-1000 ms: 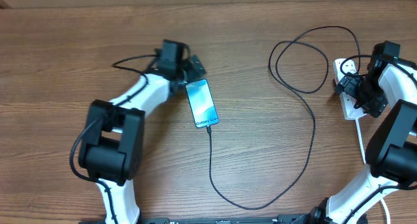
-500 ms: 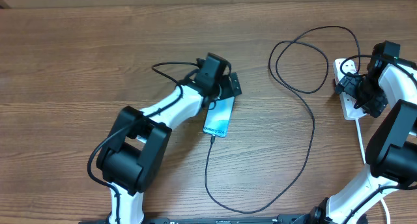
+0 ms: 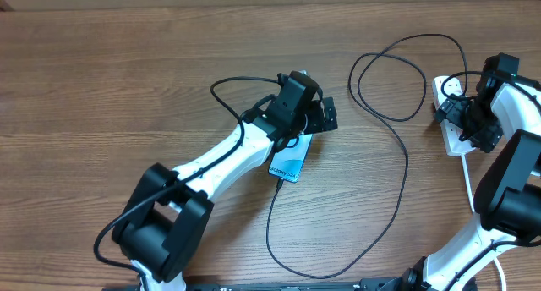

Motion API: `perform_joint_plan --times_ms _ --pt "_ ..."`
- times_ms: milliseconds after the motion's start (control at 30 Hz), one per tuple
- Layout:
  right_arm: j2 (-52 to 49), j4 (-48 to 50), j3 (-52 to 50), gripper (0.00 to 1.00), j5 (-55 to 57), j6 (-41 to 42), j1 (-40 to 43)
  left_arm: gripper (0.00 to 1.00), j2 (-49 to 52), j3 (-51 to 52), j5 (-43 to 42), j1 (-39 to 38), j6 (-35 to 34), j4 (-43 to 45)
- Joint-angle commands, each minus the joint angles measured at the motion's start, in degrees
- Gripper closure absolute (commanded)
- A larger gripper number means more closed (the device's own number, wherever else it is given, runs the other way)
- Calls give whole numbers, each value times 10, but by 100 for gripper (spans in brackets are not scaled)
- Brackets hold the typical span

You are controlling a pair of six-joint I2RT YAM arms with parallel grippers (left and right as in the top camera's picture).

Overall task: Plug charger to phone and switch on socket
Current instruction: 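Swing the left gripper forward over the plugged-in phone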

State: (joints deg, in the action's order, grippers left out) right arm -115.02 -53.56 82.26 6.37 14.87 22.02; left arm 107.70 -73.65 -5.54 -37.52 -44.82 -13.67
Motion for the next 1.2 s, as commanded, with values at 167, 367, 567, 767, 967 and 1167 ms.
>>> perform_joint_plan --times_ms 167,367,567,767,967,1167 --pt "10 4 -3 0 0 -3 -3 0 -49 3 -2 -1 0 2" --pt "10 4 -3 0 0 -3 -3 0 -77 3 -2 0 0 2" --pt "10 4 -3 0 0 -3 -3 0 -99 3 -2 0 0 2" --pt "10 4 -3 0 0 -3 -3 0 -110 3 36 0 4 -1" --pt "10 4 -3 0 0 -3 -3 0 -116 3 90 0 7 -79" --pt "10 4 -3 0 0 -3 -3 0 -129 3 92 1 7 -177"
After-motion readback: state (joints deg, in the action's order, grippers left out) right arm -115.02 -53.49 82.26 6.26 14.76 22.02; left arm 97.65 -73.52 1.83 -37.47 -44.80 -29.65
